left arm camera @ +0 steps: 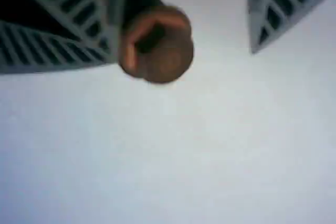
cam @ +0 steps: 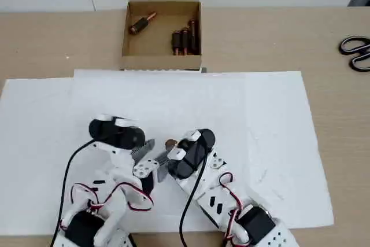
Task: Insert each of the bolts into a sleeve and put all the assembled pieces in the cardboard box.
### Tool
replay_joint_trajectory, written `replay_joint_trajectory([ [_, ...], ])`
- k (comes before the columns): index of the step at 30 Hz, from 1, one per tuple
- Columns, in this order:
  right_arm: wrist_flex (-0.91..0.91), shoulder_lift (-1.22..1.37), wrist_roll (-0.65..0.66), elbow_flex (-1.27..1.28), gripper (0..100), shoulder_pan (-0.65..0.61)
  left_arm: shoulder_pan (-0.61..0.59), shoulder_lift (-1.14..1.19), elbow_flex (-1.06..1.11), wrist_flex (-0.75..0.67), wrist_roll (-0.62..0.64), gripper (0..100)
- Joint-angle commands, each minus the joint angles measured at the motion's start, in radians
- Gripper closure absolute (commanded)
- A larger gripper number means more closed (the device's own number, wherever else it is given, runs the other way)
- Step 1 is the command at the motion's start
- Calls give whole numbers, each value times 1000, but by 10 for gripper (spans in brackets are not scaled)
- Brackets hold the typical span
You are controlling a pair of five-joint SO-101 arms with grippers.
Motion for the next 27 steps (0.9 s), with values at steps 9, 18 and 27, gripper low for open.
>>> replay_joint_trajectory([
  [9,-31,-16,-11,-60,995,239,-262,-3,-88,11,-91,994],
  [18,-36,-10,-12,-186,995,312,-400,-3,148,-66,-107,994],
  [27,-173,110,-126,-216,995,395,-437,-3,228,-161,-160,994],
])
